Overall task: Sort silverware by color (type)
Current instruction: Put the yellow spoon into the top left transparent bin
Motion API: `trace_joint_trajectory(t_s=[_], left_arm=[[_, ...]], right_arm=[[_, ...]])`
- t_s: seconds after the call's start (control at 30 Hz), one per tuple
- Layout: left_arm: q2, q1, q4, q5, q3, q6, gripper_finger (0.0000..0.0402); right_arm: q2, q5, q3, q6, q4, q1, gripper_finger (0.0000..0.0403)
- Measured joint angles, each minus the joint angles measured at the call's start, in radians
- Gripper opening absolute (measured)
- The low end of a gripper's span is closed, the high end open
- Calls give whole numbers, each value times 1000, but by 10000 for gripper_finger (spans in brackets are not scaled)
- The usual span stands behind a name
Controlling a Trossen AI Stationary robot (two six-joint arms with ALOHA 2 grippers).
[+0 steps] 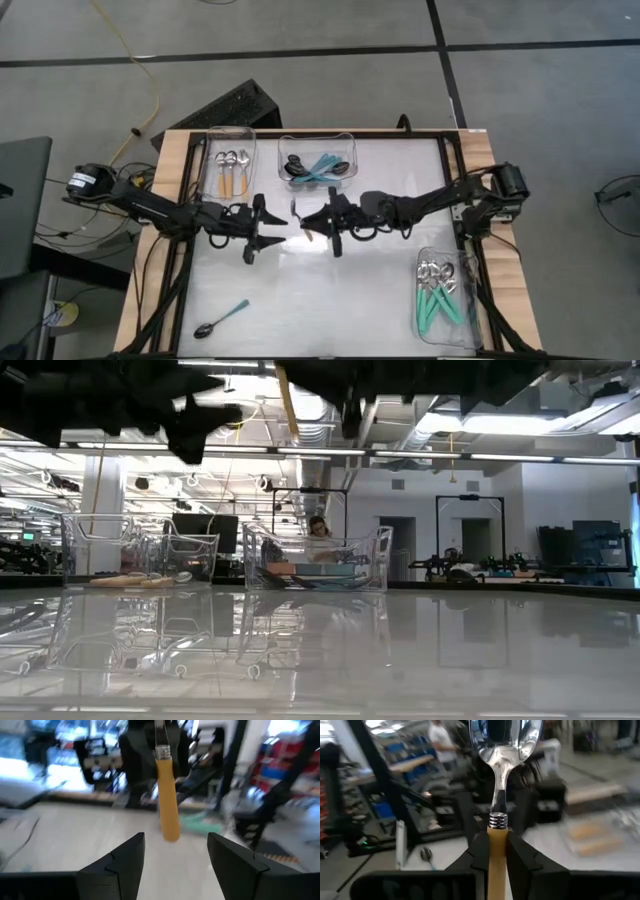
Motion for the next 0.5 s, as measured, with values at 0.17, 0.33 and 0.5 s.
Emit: trace_joint_trajectory(t_s=[0.17,0.33,0.5], left_arm=[[-1,0,70,1,1,17,200],[-1,11,94,-20,4,62,200],[-1,45,93,32,17,69,200]], right_arm=[[-1,2,28,-41,79,19,60],[21,3,91,-85,82,21,60],[118,-9,202,-107,48,3,60]])
